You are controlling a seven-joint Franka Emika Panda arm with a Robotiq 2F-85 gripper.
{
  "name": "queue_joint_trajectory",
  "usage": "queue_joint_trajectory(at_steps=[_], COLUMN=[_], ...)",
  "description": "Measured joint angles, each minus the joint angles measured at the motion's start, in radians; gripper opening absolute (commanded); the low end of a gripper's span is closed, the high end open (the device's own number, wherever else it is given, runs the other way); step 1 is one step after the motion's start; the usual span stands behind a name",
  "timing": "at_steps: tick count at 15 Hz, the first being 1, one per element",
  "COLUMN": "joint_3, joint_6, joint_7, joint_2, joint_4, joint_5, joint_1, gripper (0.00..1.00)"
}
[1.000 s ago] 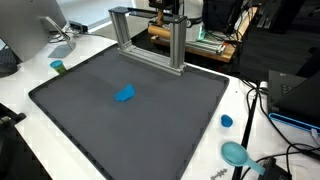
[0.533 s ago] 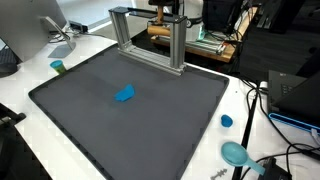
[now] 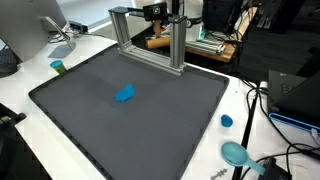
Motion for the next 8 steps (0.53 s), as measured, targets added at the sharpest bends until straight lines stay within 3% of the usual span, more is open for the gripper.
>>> queue_joint_trajectory(at_steps=[3, 8], joint_3=[-0.001, -0.020], joint_6=[-0.038, -0.005], joint_7=[0.062, 0.050], joint_2=[0.017, -0.013], joint_4=[0.023, 0.085], joint_5=[0.000, -0.002], joint_1=[-0.013, -0.042], gripper=[1.00, 1.00])
